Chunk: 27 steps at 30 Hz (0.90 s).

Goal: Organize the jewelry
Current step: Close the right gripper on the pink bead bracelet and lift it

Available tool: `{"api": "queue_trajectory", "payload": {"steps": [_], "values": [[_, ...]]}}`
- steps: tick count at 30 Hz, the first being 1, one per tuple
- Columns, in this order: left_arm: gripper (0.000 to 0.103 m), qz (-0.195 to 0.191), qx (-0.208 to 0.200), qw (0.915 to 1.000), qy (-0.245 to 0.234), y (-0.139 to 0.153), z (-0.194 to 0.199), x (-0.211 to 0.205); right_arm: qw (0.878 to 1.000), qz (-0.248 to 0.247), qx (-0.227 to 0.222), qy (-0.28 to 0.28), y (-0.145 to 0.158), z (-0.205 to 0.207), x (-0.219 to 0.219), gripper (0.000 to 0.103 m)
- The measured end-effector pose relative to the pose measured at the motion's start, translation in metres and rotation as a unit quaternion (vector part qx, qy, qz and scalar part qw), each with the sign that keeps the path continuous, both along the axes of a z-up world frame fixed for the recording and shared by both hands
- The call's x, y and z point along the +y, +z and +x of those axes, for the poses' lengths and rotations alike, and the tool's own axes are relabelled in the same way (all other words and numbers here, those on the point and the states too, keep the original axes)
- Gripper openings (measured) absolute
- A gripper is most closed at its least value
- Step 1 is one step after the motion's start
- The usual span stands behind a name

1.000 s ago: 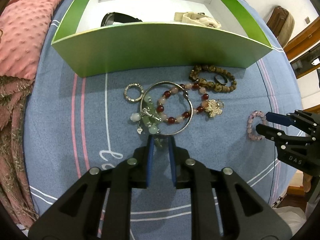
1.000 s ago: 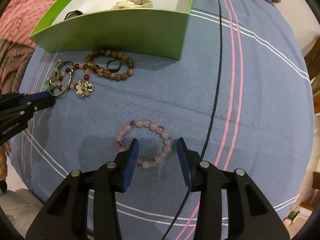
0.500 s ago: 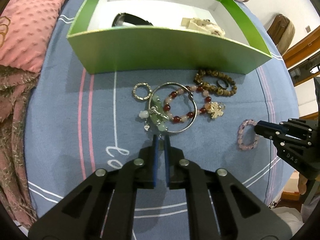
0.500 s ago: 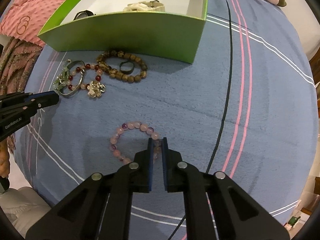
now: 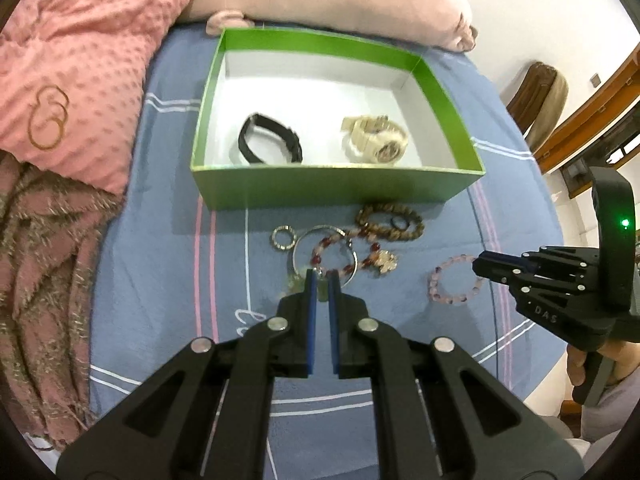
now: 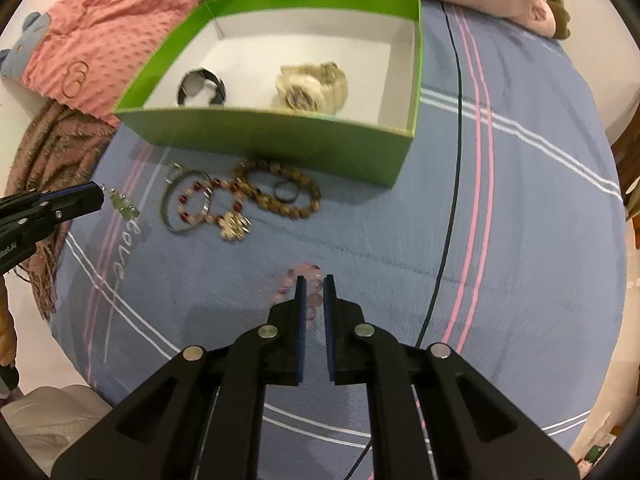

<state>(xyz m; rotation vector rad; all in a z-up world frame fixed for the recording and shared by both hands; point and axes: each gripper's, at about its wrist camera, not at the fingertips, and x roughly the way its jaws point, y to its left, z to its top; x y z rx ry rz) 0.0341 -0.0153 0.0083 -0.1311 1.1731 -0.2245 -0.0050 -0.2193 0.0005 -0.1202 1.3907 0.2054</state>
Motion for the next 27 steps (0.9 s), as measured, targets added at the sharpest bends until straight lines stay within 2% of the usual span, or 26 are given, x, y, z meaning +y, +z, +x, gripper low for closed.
{"api": "queue_trajectory", "payload": {"steps": [4,10,14,16,17,22,27], "values": [[0.006,0.000,-0.010,0.9999,0.006,0.012,-0.001,0.002,1.000,0.010,-0.019,0.010,0.016,0.005,0.001,0.008],[0.006,0.005,-0.009,0.9998,0.015,0.012,-0.004,0.002,0.999,0.006,-0.032,0.019,0.028,0.007,0.008,0.008],[0.006,0.006,-0.010,0.9998,0.016,0.011,-0.006,0.003,1.000,-0.022,-0.015,0.002,0.011,0.009,-0.008,0.010],[0.006,0.004,-0.008,0.9998,0.017,0.010,-0.005,0.003,0.999,-0.033,0.001,-0.015,-0.004,0.010,-0.022,0.023],[0.006,0.004,-0.007,0.9998,0.018,0.009,-0.005,0.003,0.999,-0.037,0.008,-0.021,-0.010,0.010,-0.026,0.025],[0.006,0.003,0.000,0.9999,0.016,0.003,-0.005,0.003,0.997,-0.046,0.054,-0.028,-0.047,0.004,-0.037,0.025],[0.006,0.003,0.002,0.9999,0.017,0.002,-0.005,0.002,0.997,-0.044,0.054,-0.028,-0.056,0.002,-0.035,0.025]]}}
